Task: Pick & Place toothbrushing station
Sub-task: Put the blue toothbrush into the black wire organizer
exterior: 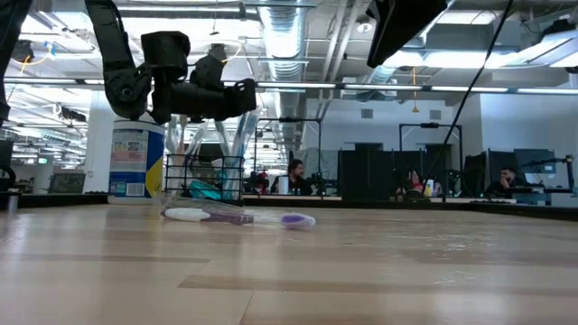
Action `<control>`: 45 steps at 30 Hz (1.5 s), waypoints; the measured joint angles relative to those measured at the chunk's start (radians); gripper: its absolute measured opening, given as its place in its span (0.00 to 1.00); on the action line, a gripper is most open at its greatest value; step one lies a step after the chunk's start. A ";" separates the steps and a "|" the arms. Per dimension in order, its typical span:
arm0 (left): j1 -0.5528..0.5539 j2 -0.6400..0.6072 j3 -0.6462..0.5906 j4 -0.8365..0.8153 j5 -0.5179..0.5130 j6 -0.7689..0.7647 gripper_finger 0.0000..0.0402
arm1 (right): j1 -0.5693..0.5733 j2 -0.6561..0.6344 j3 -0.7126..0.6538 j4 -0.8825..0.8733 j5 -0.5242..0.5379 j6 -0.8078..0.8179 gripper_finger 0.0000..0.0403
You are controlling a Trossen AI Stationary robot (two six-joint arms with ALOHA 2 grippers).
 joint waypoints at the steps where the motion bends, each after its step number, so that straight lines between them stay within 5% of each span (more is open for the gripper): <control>1: 0.000 0.000 0.000 -0.002 0.000 0.000 0.05 | 0.000 0.000 0.000 0.000 0.000 0.000 0.27; 23: -0.033 -0.022 -0.001 -0.002 -0.014 0.003 0.06 | 0.001 0.000 0.000 -0.004 -0.008 0.001 0.27; 45: -0.045 -0.070 -0.126 -0.044 -0.056 -0.107 0.06 | 0.015 0.000 0.000 -0.007 -0.008 0.026 0.27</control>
